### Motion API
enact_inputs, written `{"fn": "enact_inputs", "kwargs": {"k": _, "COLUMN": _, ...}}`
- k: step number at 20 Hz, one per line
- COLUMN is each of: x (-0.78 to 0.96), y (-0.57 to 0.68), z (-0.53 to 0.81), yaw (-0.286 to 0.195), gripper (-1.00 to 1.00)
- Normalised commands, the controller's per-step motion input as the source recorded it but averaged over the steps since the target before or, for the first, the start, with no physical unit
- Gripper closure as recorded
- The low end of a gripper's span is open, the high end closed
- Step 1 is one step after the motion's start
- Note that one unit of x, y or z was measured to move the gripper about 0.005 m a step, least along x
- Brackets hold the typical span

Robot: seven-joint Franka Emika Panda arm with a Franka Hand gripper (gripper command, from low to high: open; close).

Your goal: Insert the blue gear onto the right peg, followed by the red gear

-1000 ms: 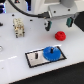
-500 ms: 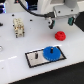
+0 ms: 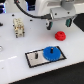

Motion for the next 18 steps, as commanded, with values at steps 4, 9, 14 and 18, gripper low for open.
{"fn": "enact_inputs", "kwargs": {"k": 4, "x": 0.05, "y": -0.04, "z": -0.02, "yaw": 0.000, "gripper": -1.00}}
{"fn": "enact_inputs", "kwargs": {"k": 9, "x": -0.39, "y": 0.16, "z": -0.27, "yaw": 0.000, "gripper": -1.00}}
{"fn": "enact_inputs", "kwargs": {"k": 14, "x": -0.15, "y": 0.10, "z": -0.19, "yaw": 0.000, "gripper": -1.00}}
{"fn": "enact_inputs", "kwargs": {"k": 18, "x": 0.60, "y": -0.12, "z": 0.19, "yaw": 0.000, "gripper": -1.00}}
